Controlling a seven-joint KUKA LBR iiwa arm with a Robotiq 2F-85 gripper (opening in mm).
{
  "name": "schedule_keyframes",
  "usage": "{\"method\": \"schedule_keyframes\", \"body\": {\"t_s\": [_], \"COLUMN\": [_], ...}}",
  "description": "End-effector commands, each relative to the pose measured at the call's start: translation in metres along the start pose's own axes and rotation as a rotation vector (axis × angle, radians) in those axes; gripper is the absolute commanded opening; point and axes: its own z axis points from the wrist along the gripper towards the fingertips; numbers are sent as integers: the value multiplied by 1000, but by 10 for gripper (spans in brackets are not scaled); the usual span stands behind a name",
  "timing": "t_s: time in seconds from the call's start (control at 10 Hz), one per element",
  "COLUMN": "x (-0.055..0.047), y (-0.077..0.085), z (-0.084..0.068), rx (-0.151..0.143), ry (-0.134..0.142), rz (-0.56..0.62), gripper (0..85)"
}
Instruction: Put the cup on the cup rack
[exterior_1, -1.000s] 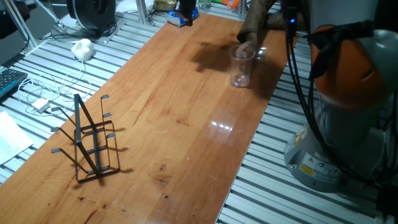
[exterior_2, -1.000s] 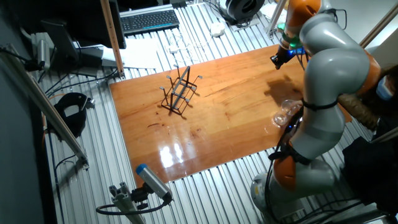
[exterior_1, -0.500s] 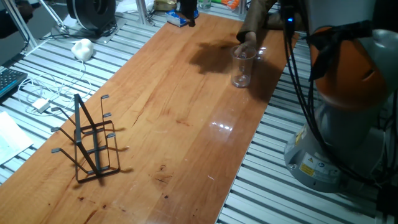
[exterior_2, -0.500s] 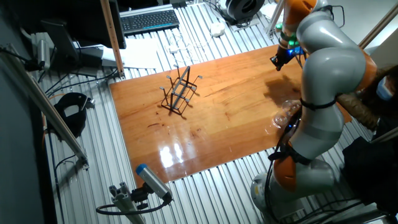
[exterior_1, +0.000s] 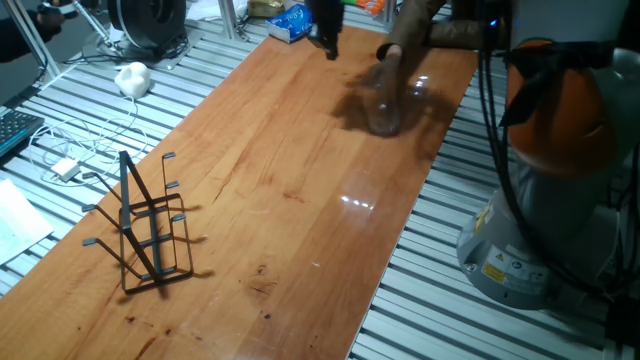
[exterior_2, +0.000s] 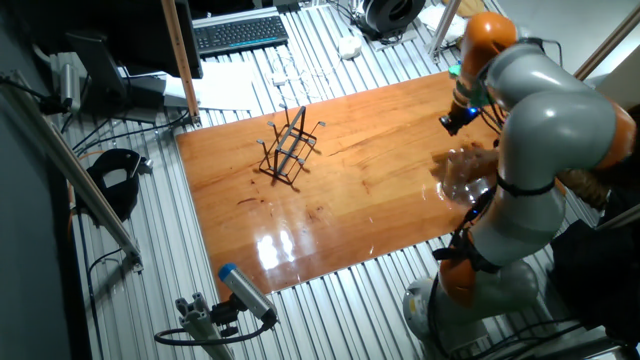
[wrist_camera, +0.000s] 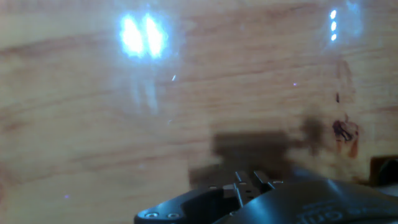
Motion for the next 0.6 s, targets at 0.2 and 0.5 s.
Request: {"method": "schedule_keyframes", "body": {"t_s": [0.2,0.5], "x": [2,-22], "y": [-24,-44], "z": [12,18], "rx": [-22,-32], "ry": [-25,-30], "rz": [-28,-52], "gripper": [170,170]}}
